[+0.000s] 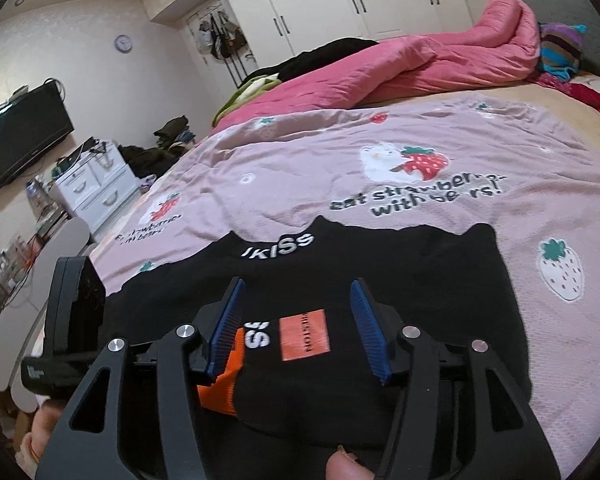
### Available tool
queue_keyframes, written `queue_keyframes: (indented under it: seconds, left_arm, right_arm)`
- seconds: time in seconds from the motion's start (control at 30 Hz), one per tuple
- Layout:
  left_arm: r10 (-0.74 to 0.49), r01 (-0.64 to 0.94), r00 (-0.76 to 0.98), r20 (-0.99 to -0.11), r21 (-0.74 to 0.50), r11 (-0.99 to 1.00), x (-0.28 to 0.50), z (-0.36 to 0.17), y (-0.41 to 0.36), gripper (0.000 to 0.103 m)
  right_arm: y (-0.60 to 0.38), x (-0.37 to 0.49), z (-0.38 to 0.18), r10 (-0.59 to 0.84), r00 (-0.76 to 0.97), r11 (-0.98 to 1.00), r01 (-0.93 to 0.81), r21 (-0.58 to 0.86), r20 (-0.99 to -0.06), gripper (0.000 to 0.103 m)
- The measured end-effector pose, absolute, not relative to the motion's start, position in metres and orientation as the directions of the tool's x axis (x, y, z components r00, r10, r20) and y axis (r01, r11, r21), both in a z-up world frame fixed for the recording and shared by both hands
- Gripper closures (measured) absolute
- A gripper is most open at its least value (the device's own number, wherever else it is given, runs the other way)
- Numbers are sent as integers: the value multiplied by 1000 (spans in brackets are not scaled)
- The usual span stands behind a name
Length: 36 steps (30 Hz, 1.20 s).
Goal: Fold small clothes
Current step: 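Grasp the other sleeve's orange cuff with the left gripper, then lay the cuff across the shirt body with the left gripper and release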
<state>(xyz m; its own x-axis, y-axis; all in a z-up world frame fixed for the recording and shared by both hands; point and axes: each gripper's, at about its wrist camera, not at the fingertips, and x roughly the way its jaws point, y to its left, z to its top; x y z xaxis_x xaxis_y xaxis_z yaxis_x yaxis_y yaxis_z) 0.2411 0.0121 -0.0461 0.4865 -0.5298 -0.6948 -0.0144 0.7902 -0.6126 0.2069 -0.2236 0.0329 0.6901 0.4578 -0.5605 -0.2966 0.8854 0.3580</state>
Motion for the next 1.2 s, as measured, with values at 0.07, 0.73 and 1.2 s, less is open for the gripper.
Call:
queue_keyframes:
  seconds: [0.07, 0.73, 1.2]
  left_arm:
    - [-524, -11, 486, -700, -605, 796, 242, -48, 8, 62]
    - [-453, 112, 732, -509, -566, 817, 197, 55, 52, 97]
    - [-426, -2, 691, -584, -590, 807, 207, 26, 80, 97]
  right_arm:
    - [-233, 209, 33, 445, 699, 889, -269, 370, -560, 50]
    - [-293, 211, 38, 353, 755, 908, -134, 397, -552, 50]
    - [-271, 212, 33, 333, 737, 934, -173, 312, -589, 50]
